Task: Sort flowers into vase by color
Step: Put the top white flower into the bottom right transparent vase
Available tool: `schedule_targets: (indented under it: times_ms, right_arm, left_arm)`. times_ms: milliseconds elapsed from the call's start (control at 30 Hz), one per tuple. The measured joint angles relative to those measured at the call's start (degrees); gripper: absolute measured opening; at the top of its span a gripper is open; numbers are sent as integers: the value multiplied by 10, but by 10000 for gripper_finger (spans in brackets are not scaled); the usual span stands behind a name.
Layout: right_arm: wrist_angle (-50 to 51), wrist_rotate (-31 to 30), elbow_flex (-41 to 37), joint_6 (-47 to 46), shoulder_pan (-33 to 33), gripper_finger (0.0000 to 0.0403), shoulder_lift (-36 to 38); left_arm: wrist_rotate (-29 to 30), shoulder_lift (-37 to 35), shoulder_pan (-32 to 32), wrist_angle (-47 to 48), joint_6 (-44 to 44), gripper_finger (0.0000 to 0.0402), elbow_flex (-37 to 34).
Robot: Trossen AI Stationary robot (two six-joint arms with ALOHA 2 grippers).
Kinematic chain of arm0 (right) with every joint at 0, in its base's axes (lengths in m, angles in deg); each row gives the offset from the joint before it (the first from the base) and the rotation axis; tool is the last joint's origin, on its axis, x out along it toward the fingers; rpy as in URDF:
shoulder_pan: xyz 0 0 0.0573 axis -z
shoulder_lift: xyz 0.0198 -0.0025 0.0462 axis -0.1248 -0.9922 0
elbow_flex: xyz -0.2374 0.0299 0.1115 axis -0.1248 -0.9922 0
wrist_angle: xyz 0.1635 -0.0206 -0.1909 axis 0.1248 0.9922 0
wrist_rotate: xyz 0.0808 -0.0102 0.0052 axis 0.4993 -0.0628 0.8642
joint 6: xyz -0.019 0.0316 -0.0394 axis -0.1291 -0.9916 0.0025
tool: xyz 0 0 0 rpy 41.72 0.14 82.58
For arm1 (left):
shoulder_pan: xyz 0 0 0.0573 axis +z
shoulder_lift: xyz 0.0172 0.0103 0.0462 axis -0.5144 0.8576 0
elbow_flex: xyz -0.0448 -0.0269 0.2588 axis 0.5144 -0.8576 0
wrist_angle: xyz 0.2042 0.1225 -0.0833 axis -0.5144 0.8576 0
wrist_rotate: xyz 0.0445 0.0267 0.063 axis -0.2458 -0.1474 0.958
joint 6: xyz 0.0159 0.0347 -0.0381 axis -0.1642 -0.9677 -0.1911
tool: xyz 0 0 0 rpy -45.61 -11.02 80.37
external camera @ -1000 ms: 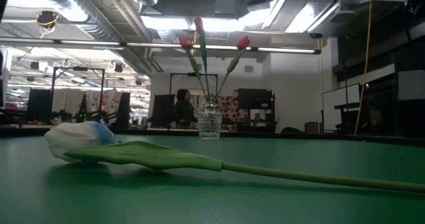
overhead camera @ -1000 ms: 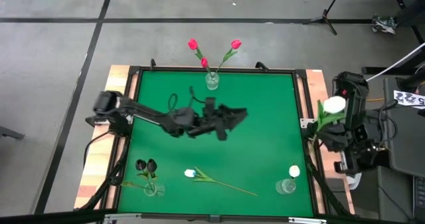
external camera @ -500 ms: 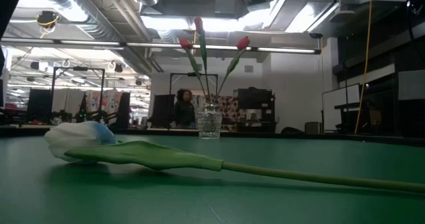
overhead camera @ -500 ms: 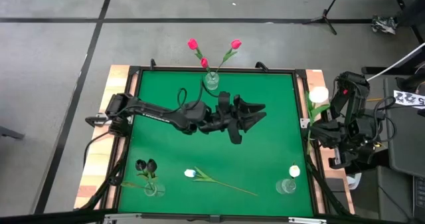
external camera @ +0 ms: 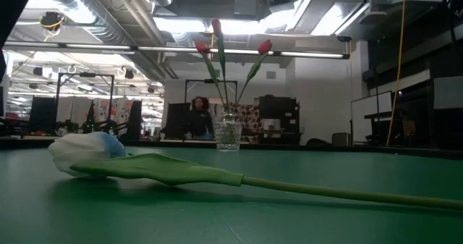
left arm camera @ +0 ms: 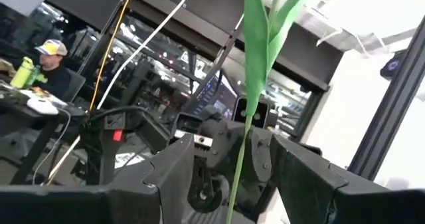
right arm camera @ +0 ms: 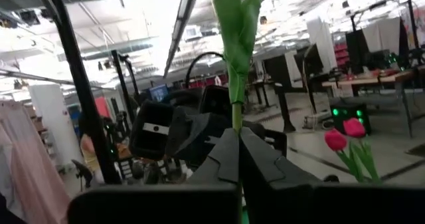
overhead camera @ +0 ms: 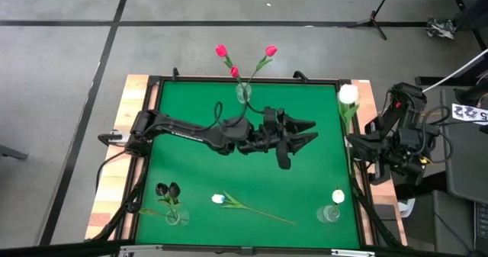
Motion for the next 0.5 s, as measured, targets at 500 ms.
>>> schedule_targets:
  times_ms: [500]
  right_arm:
    - [48, -14, 0, -76, 0, 0, 0]
  left_arm:
    - [-30, 16, 11, 32, -2, 194, 35]
